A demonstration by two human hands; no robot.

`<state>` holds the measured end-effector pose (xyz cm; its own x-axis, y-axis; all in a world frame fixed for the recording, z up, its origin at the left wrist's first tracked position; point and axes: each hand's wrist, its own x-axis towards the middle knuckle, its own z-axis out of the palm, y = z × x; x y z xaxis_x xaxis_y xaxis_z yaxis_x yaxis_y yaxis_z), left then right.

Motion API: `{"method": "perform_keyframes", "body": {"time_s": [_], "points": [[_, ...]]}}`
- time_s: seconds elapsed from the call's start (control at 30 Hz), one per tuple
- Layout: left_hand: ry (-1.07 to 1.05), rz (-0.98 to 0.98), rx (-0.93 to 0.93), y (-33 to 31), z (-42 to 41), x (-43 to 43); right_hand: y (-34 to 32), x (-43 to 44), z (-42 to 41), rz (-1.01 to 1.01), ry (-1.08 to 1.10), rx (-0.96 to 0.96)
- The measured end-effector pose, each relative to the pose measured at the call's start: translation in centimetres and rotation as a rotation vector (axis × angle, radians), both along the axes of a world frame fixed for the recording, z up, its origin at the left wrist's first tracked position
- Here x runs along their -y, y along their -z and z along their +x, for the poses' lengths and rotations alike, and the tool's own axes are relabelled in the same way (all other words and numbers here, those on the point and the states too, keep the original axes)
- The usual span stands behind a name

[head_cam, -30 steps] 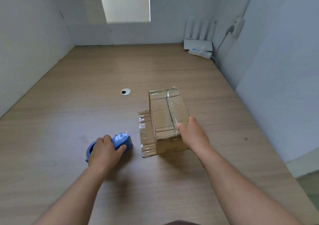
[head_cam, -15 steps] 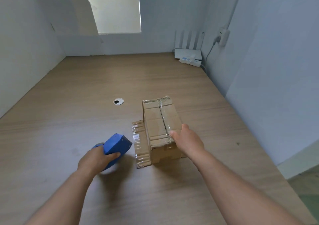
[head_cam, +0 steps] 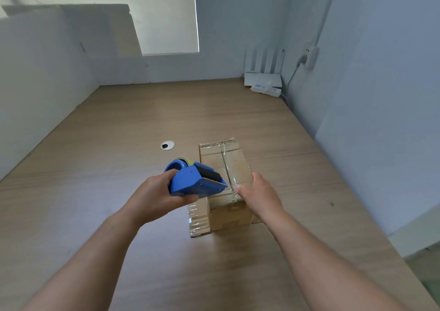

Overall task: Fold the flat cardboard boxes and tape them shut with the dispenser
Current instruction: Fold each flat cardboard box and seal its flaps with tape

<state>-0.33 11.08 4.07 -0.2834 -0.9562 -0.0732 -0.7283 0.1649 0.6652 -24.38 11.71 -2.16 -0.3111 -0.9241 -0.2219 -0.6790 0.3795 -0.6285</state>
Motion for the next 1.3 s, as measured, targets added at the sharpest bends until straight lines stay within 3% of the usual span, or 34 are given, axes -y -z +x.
{"method": "perform_keyframes", "body": {"time_s": [0.17,0.3,0.43,0.6,0.97,1.1,1.3], "points": [[0.036,0.022,-0.016,-0.4,0.0,-0.3,-1.0,0.0,-1.0,-0.054,-0.031,0.015],[0.054,0.039,-0.053,-1.0,0.0,-0.3,-4.0,-1.2,-1.2,-0.406,-0.154,0.267],[0.073,0.065,-0.096,-1.3,-0.3,-0.2,-6.4,-1.7,-0.1,-0.447,-0.34,0.401],[0.095,0.079,-0.116,-1.8,-0.5,-0.4,-6.6,-1.7,0.4,-0.561,-0.264,0.491],[0.084,0.173,-0.237,-5.2,0.8,-0.7,-6.8,-3.1,1.0,-0.499,-0.136,0.616],[0.015,0.226,-0.159,-5.7,4.0,-0.8,-6.1,-3.5,-2.1,-0.451,0.136,0.674],[-0.022,0.364,0.024,-3.7,4.5,-0.5,-3.4,-3.8,-3.3,-0.283,0.188,0.56]]}}
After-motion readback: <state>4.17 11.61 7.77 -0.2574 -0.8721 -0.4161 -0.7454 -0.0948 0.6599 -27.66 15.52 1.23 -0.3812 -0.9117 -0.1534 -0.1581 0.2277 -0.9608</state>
